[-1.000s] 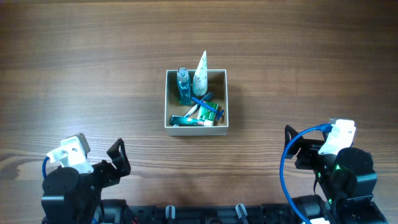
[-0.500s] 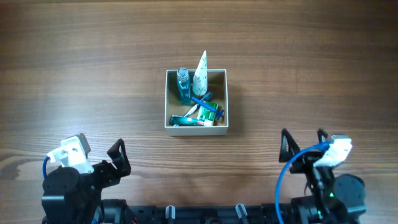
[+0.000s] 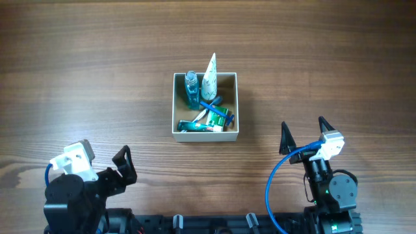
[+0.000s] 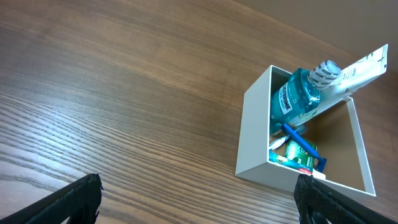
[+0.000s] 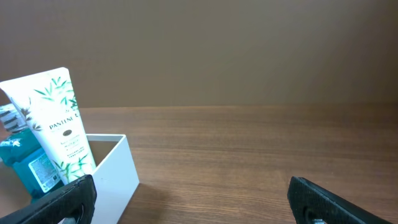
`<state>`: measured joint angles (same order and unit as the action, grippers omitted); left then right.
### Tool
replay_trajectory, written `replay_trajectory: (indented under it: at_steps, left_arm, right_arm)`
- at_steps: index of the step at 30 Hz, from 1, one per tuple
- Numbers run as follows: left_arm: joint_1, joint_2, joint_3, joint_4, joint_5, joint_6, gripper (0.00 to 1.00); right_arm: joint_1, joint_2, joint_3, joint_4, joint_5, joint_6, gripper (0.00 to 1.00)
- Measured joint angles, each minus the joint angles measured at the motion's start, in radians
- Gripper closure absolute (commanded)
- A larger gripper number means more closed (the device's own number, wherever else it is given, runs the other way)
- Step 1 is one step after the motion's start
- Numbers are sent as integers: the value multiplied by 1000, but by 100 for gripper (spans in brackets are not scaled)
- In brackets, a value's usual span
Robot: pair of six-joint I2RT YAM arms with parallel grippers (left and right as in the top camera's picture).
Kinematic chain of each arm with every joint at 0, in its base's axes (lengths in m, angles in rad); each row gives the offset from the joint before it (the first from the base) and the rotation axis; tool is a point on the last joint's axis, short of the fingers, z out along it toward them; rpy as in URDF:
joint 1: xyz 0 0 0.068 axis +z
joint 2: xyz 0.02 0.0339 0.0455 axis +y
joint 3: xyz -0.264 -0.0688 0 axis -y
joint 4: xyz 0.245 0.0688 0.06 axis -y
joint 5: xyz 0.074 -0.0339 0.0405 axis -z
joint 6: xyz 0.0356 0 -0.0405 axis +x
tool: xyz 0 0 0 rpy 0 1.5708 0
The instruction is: Pack container
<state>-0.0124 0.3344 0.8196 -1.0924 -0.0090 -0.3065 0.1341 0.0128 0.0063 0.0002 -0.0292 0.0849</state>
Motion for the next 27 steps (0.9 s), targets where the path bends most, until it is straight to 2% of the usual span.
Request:
replay_trajectory:
  at_steps: [19, 21, 23, 26, 27]
  left_arm:
    - [0, -19, -16, -35, 0, -7, 0]
    - [0, -74, -73, 7, 3, -7, 0]
    - [0, -180, -235, 124, 8, -7, 0]
    - [0, -271, -411, 343, 8, -10, 0]
    - [0, -300, -482, 471, 8, -6, 0]
  right_arm:
    - [0, 0, 0, 0, 0, -4, 0]
    - [0, 0, 0, 0, 0, -4, 0]
    - [0, 0, 0, 0, 0, -5, 0]
    - [0, 0, 0, 0, 0, -5, 0]
    - [0, 0, 0, 0, 0, -4, 0]
